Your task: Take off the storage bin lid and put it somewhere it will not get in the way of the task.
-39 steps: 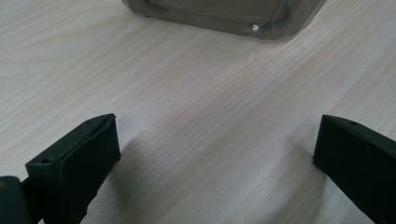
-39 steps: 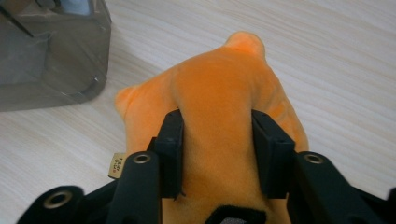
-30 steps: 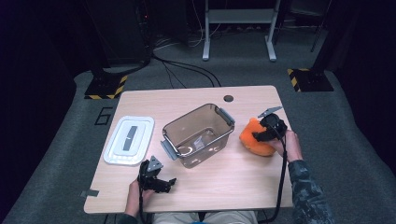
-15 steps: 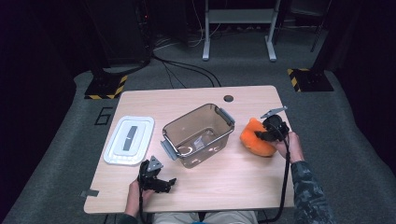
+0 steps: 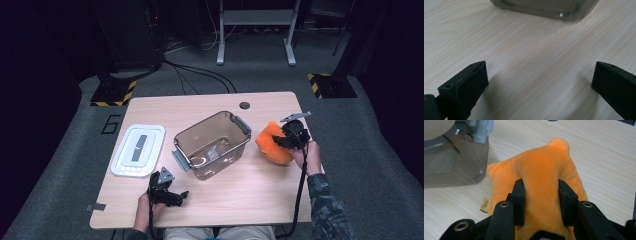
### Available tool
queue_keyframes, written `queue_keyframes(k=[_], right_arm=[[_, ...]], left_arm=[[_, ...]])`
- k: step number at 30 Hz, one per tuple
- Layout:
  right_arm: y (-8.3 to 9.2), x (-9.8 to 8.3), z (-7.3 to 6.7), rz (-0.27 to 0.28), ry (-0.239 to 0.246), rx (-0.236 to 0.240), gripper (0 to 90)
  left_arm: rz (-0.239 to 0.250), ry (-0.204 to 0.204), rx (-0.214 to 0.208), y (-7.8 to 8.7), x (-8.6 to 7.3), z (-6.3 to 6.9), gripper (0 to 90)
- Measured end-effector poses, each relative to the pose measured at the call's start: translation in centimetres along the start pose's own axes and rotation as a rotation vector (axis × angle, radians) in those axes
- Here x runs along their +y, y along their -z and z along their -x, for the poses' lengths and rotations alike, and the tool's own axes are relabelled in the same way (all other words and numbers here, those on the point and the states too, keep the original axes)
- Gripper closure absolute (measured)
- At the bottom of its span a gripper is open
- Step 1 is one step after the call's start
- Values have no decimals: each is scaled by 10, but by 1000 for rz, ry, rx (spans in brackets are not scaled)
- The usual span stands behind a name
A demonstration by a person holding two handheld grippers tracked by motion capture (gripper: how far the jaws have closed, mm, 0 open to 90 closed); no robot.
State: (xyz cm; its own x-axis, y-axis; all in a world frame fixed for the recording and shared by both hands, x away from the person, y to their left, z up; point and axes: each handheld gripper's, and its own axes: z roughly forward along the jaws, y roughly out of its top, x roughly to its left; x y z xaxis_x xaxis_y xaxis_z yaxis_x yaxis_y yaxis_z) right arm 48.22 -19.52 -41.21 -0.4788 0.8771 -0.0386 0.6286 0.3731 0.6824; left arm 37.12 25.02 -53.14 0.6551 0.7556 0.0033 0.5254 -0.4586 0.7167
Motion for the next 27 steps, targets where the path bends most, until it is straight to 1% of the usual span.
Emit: queue_keyframes(k=[4, 5, 10, 14, 22, 25, 27], right_arm=[[4, 4, -2, 13, -8, 0, 638], [5, 5, -3, 14, -12, -2, 638], [11, 11, -3, 21, -6, -6, 637], [17, 15, -4, 37, -17, -9, 637], [27, 26, -4, 42, -3, -24, 636], [32, 32, -4, 49, -10, -32, 636], [36, 35, -4, 59, -2, -35, 636]], left_arm=[[-2, -4, 1, 0, 0, 0, 1], [0, 2, 1, 0, 0, 0, 1], [0, 1, 1, 0, 0, 0, 1], [0, 2, 2, 0, 0, 0, 1], [0, 2, 2, 0, 0, 0, 1], [0, 2, 2, 0, 0, 0, 1], [1, 2, 2, 0, 0, 0, 1]])
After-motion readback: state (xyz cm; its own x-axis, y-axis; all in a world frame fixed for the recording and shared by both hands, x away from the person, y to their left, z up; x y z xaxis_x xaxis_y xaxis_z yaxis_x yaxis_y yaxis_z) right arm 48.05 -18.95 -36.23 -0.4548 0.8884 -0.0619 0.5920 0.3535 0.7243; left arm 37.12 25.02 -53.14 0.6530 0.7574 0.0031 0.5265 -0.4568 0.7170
